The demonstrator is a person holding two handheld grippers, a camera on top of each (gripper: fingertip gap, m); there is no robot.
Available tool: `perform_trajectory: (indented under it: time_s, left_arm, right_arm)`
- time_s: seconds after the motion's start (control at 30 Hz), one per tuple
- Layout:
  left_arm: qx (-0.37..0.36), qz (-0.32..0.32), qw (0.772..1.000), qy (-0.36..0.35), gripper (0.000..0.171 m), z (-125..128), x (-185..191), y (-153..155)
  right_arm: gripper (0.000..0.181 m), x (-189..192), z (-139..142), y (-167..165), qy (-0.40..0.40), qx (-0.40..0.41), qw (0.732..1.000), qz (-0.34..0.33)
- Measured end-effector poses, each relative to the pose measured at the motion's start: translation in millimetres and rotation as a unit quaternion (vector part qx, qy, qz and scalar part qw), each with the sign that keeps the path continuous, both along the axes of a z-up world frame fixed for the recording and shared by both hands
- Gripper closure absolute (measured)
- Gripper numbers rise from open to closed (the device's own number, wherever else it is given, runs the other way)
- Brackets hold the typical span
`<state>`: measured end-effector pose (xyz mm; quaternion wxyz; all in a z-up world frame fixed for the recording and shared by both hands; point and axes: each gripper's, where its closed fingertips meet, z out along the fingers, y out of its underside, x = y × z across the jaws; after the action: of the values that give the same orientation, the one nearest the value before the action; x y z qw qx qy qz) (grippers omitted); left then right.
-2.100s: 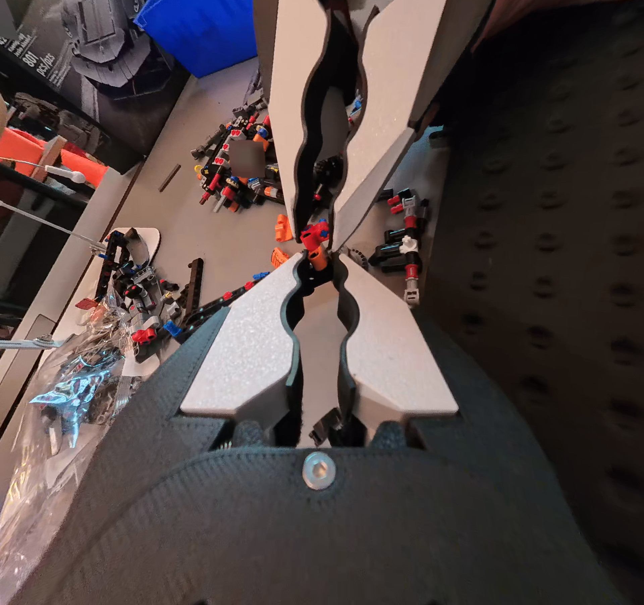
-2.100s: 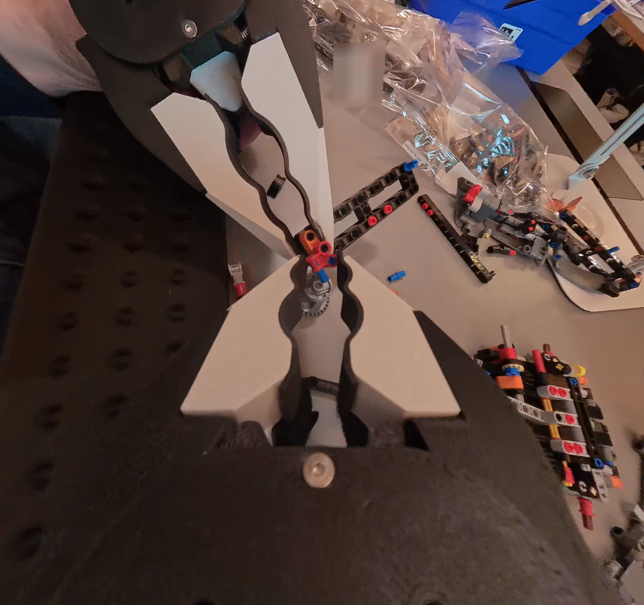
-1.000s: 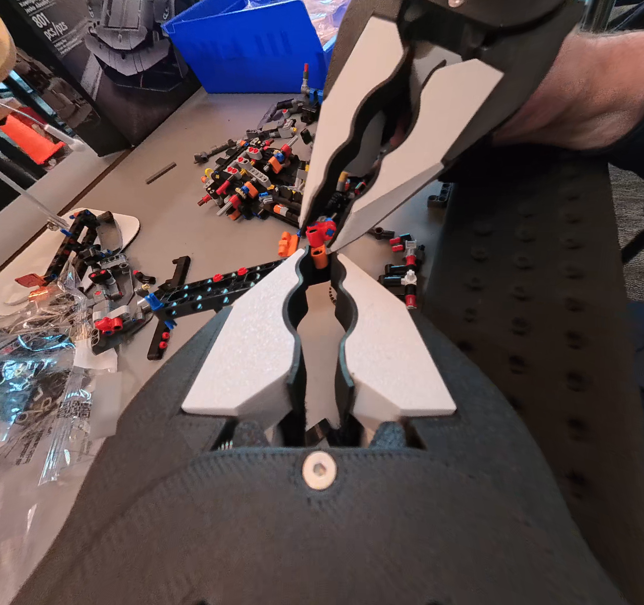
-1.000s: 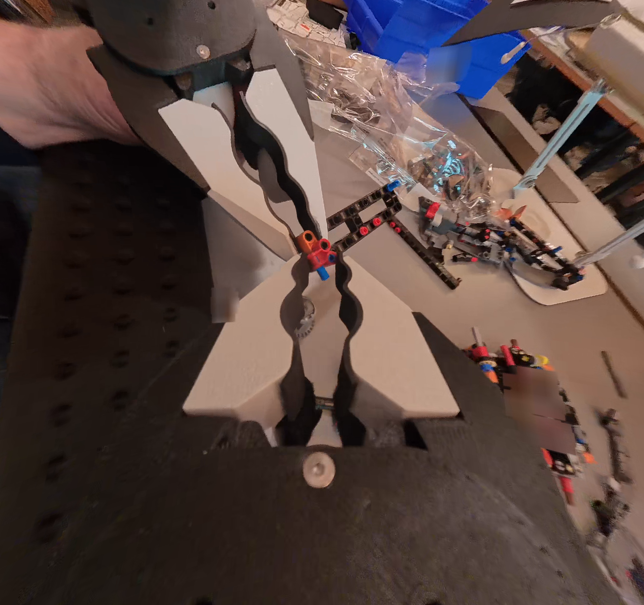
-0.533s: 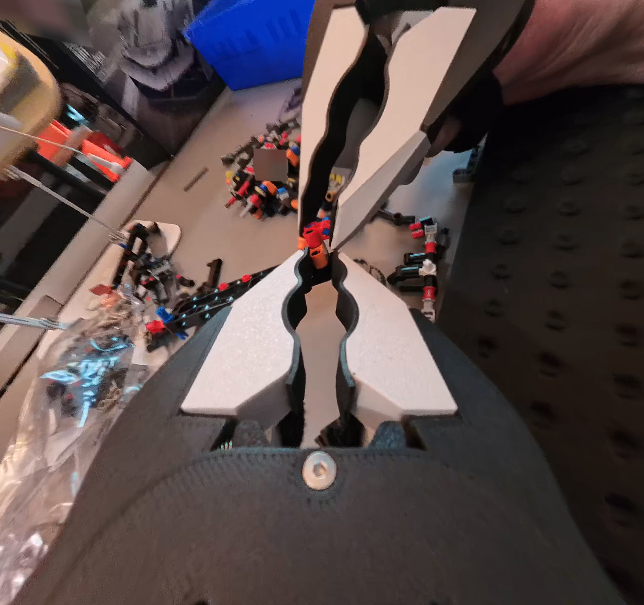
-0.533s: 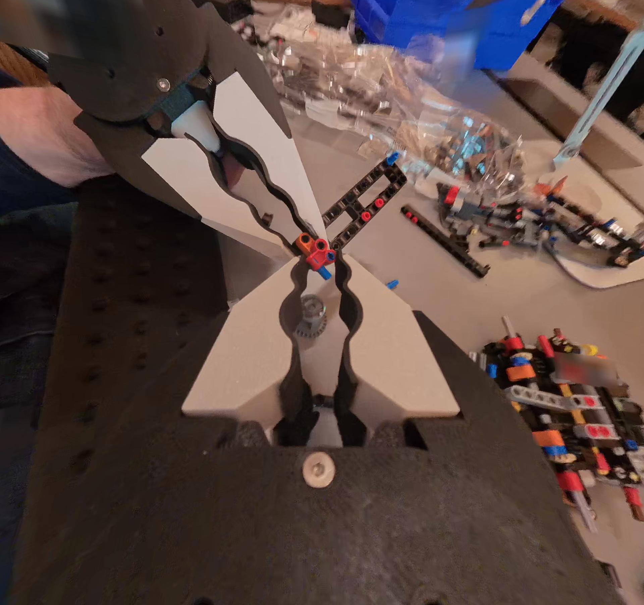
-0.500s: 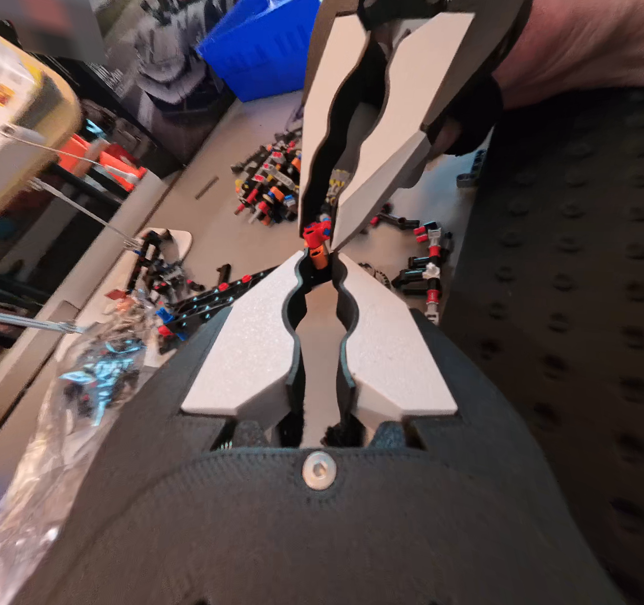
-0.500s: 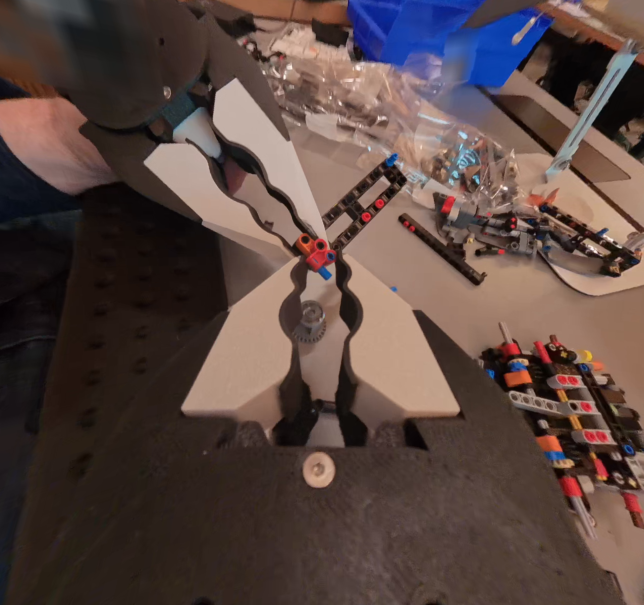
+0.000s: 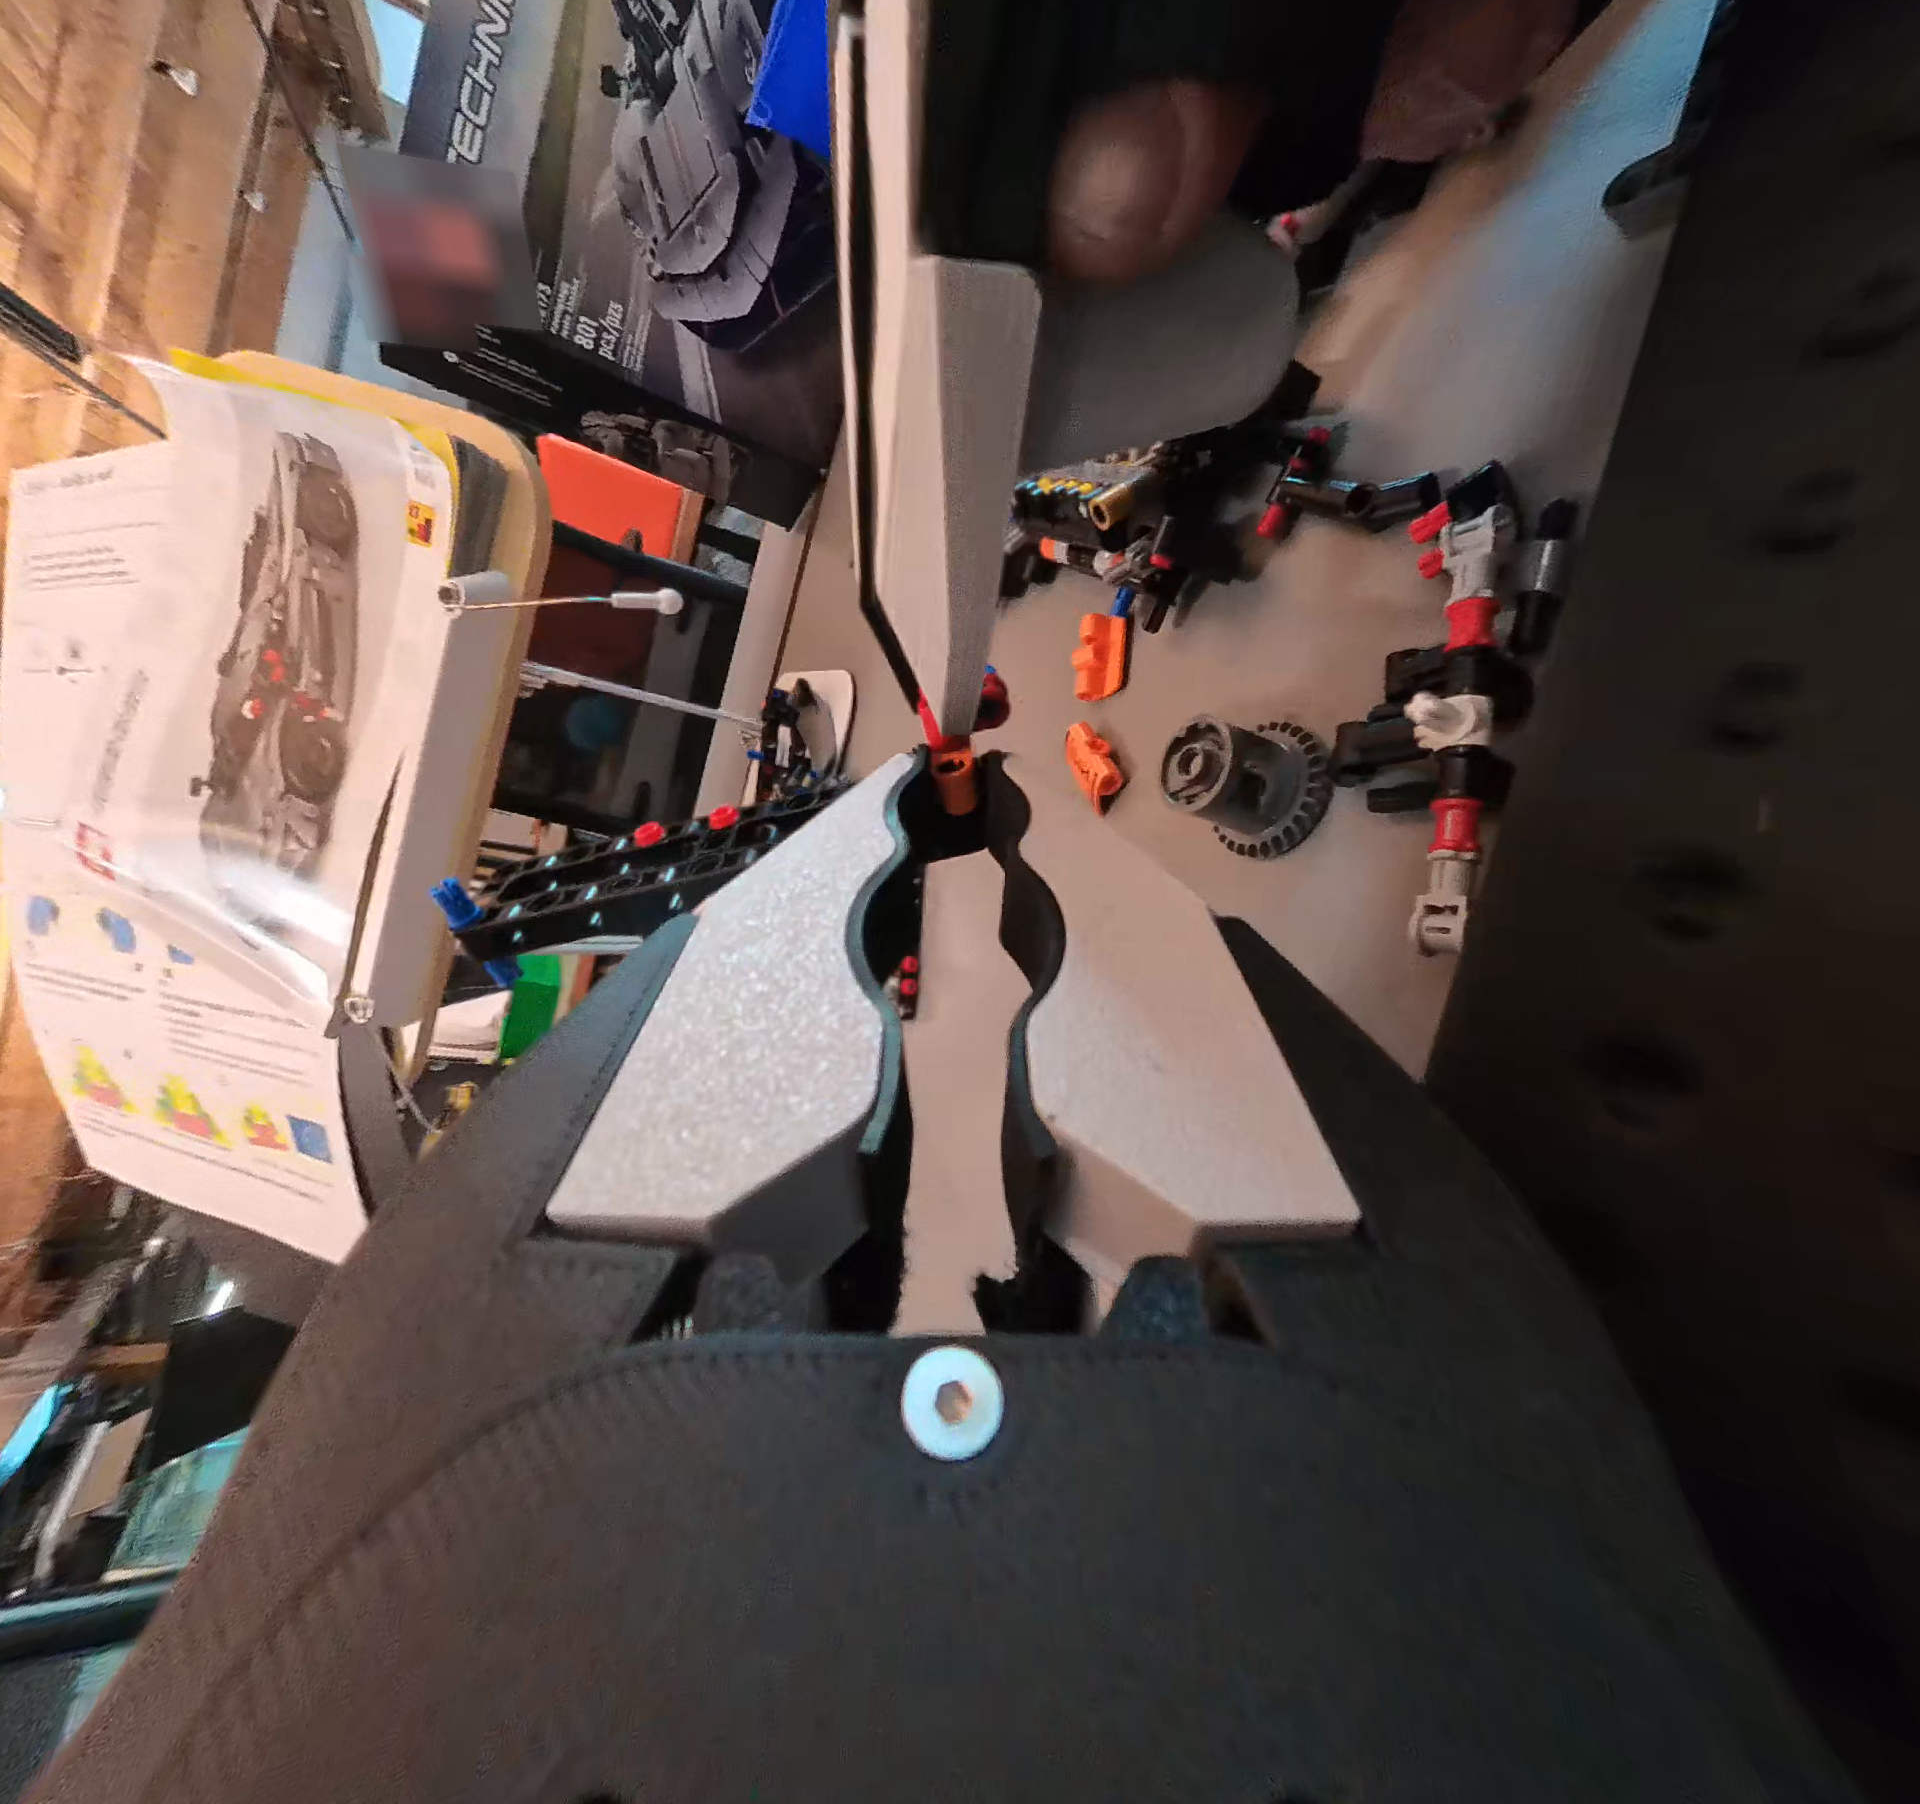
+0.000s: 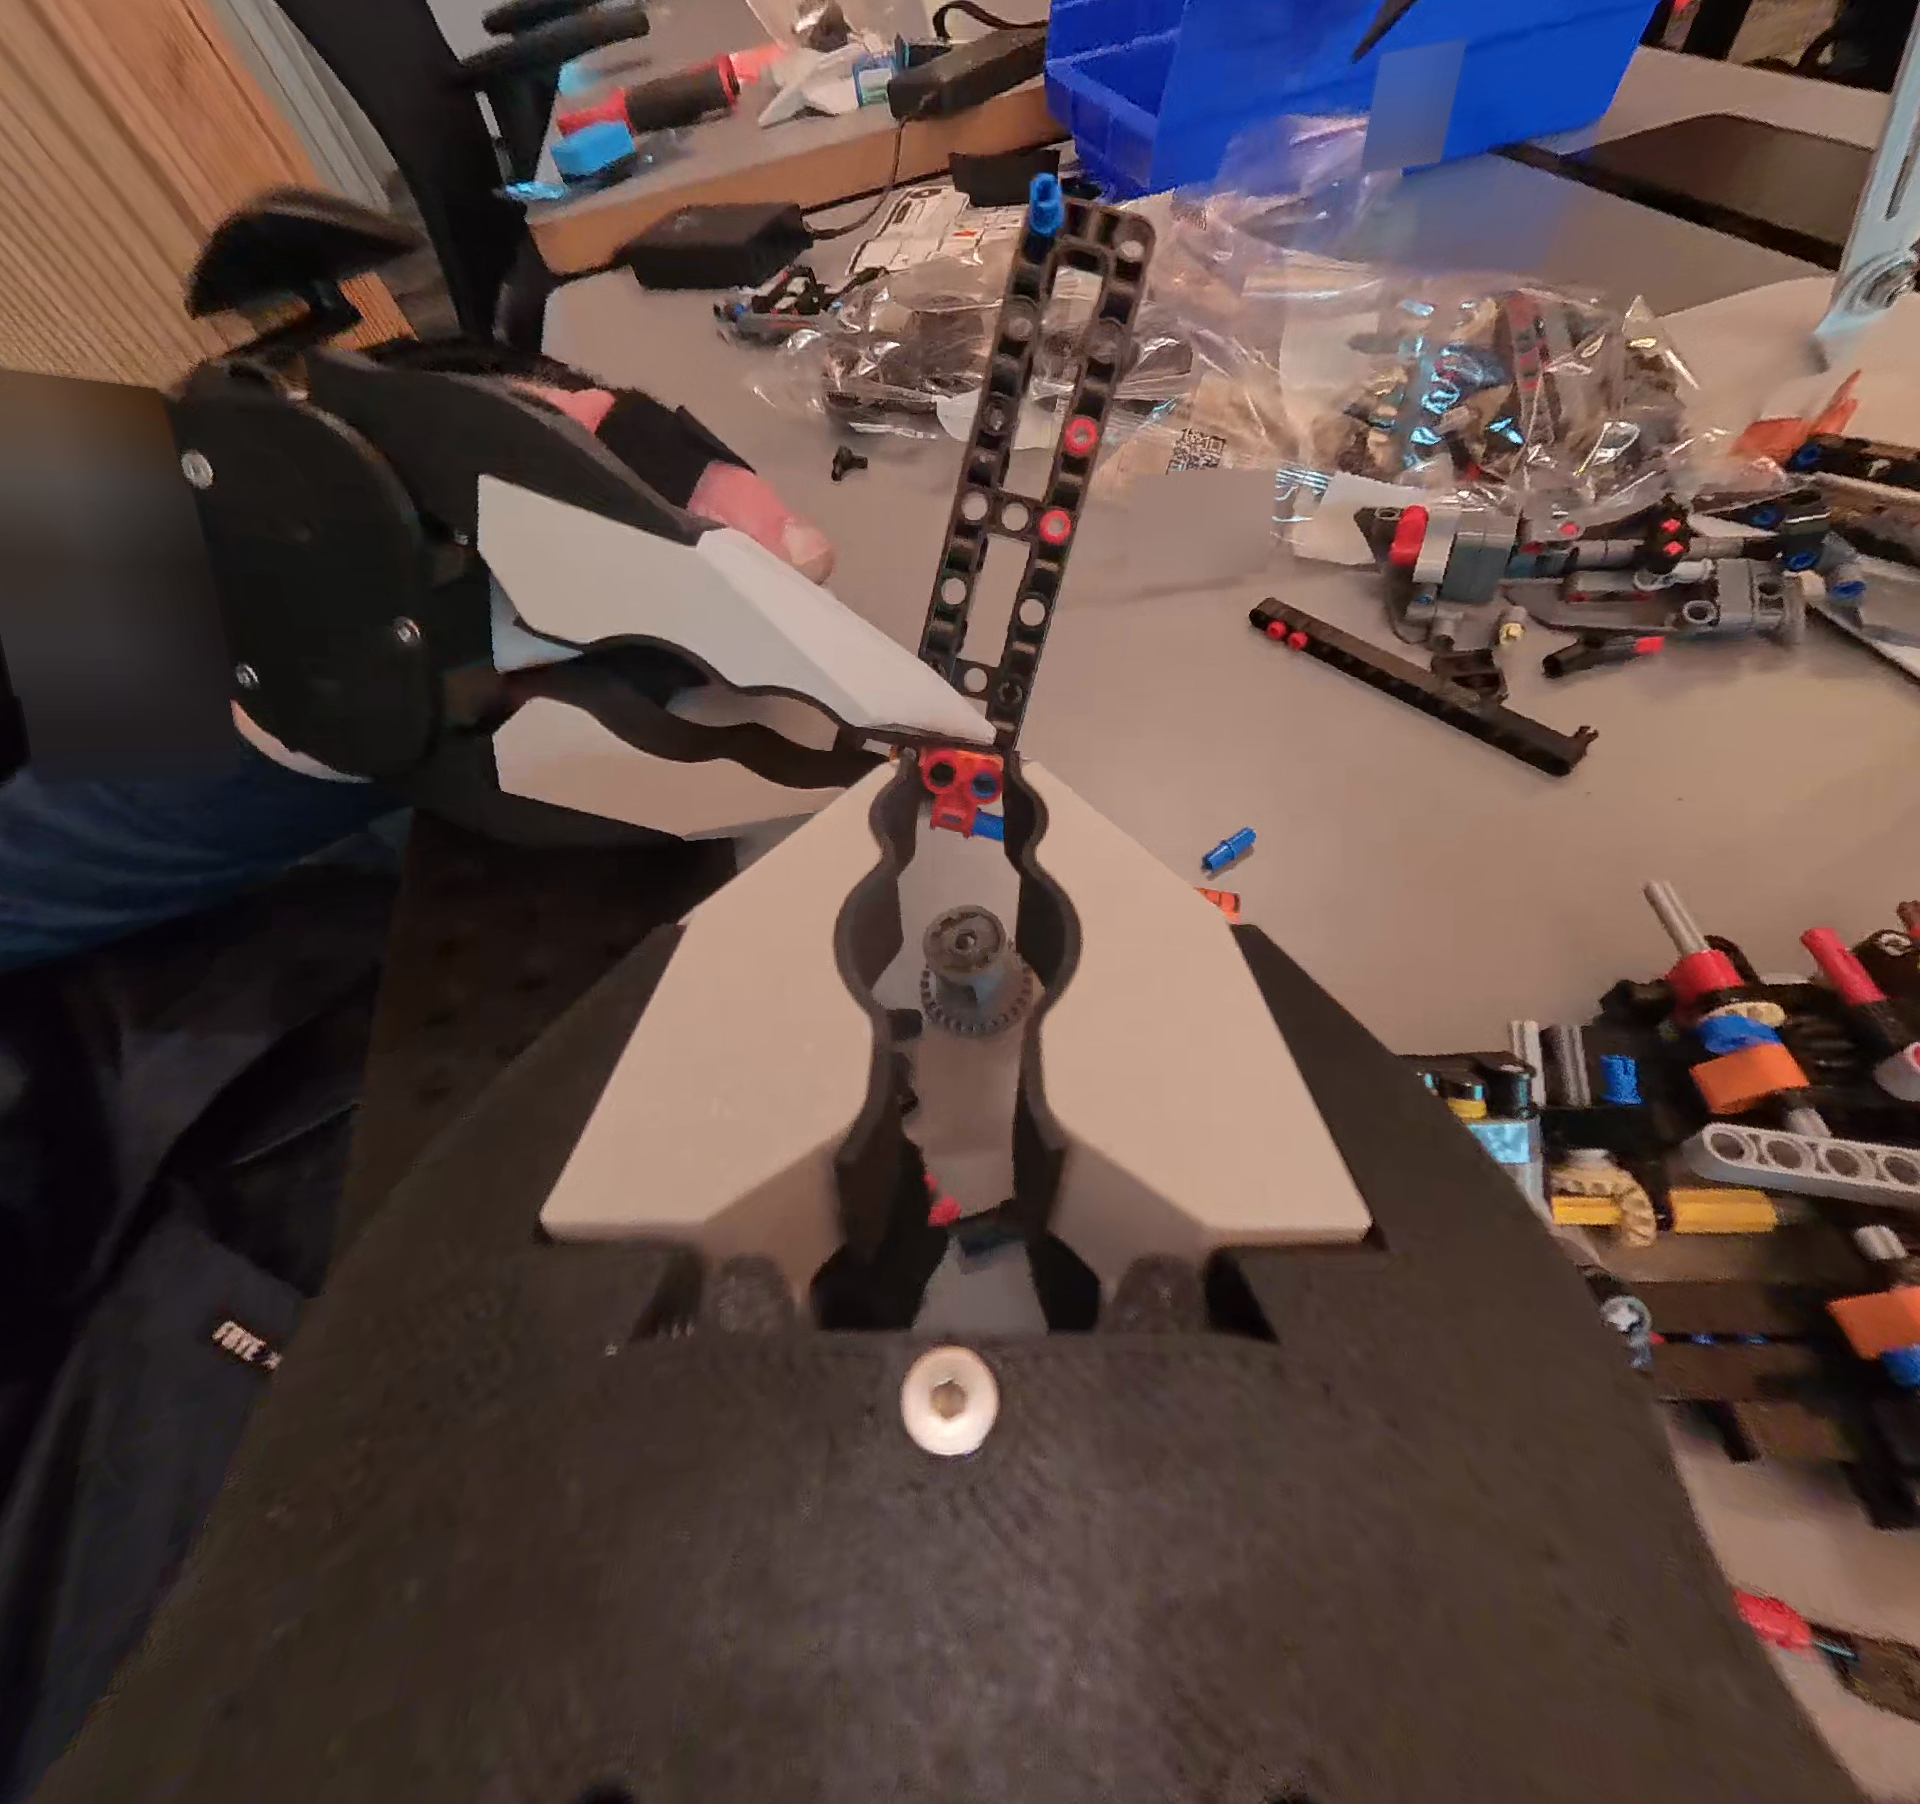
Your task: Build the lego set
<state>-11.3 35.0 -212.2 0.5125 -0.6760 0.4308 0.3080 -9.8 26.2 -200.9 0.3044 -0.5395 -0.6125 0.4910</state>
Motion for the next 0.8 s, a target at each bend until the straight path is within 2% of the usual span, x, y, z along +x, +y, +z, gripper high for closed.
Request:
perform_trajectory:
  time_s: [0.27, 0.37, 0.4, 0.43, 0.47, 0.5, 0.7, 0.8]
  left_arm:
    - [0.014, 0.010, 0.999, 0.036, 0.165, 1.0, 0.8, 1.3]
    - [0.008, 0.003, 1.000, 0.025, 0.166, -0.6, 3.2, 1.6]
    - [0.009, 0.003, 1.000, 0.020, 0.163, -0.5, 3.3, 3.3]
    - [0.008, 0.006, 1.000, 0.021, 0.150, -2.0, 3.1, 6.2]
    - [0.002, 0.013, 1.000, 0.027, 0.144, -5.1, 2.1, 9.0]
    - [-0.002, 0.023, 0.999, 0.040, 0.160, -7.0, -0.1, 9.5]
    - [-0.005, 0.029, 0.999, 0.041, 0.161, -8.2, -3.0, 9.9]
    - [0.007, 0.028, 0.998, 0.053, 0.163, -5.1, -2.9, 9.3]
  right_arm:
    - [0.168, -1.1, -4.0, -0.1, -0.014, -0.004, 1.000, -0.003]
    - [0.168, 0.3, -4.8, -0.9, -0.020, -0.004, 1.000, 0.000]
    - [0.168, 0.4, -1.9, -4.3, -0.014, -0.009, 1.000, 0.010]
    - [0.168, 0.0, 0.9, -8.1, -0.008, -0.010, 1.000, 0.018]
    - [0.168, -0.4, -1.8, -9.1, -0.015, -0.003, 1.000, 0.020]
    - [0.168, -0.8, -6.8, -9.0, -0.027, 0.001, 0.999, 0.019]
    - [0.169, -1.0, -7.1, -7.4, -0.029, 0.030, 0.999, 0.007]
    - [0.169, 0.3, -4.8, -7.9, -0.026, -0.009, 0.999, 0.017]
